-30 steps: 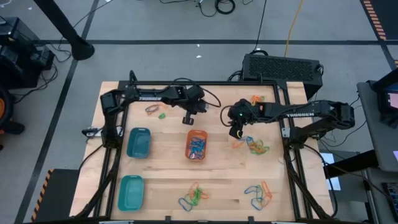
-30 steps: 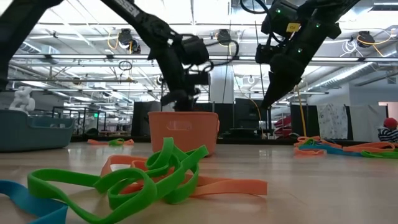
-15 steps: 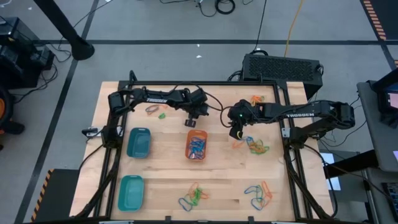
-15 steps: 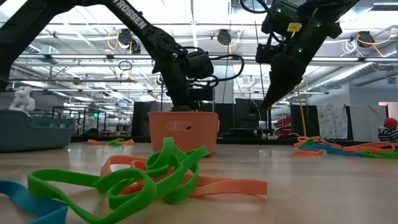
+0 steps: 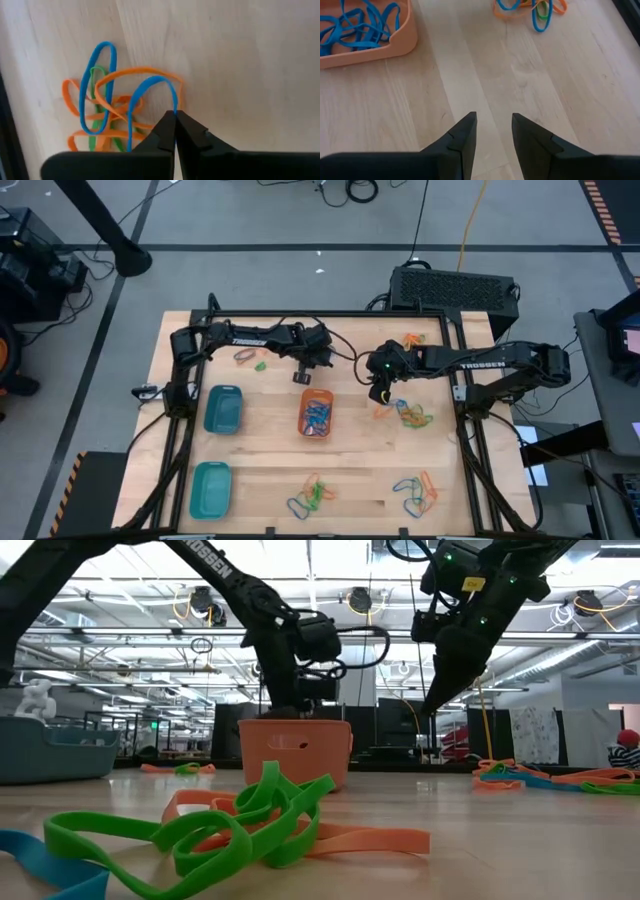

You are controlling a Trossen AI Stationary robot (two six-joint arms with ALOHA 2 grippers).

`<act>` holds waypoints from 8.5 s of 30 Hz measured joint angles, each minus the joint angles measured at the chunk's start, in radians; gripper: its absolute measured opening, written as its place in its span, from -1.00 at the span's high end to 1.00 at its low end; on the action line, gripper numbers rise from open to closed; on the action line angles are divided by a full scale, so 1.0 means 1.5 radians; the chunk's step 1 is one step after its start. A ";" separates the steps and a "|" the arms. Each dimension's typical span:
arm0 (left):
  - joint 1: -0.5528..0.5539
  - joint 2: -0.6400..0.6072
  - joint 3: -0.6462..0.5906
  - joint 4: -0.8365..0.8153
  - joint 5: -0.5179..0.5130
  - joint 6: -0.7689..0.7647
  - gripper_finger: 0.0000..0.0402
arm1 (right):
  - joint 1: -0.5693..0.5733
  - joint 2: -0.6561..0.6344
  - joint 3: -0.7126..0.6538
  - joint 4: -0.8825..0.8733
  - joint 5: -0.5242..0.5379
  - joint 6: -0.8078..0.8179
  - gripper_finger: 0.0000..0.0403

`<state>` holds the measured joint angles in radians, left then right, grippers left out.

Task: Sort rubber bands into baskets
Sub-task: Put the blue rubber band into the orange bin

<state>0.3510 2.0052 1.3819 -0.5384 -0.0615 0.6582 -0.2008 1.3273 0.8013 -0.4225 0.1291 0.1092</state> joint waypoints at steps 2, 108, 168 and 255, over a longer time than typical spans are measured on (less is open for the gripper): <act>-0.005 -0.016 0.000 -0.020 0.006 -0.015 0.98 | 0.000 0.000 0.000 0.000 0.000 0.002 0.42; -0.270 -0.324 -0.284 0.423 0.116 -0.185 0.42 | -0.219 -0.053 0.023 -0.422 0.141 0.206 0.42; -0.141 -0.324 -0.395 0.567 0.284 -0.295 0.42 | -0.504 0.042 -0.028 -0.241 -0.021 -0.069 0.42; -0.125 -0.324 -0.394 0.594 0.275 -0.281 0.42 | -0.404 0.200 0.118 -0.414 0.140 -0.282 0.99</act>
<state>0.1635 1.5188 0.7910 0.3533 0.3511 0.2365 -0.8066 1.6272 0.9790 -1.0442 0.3395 -0.3139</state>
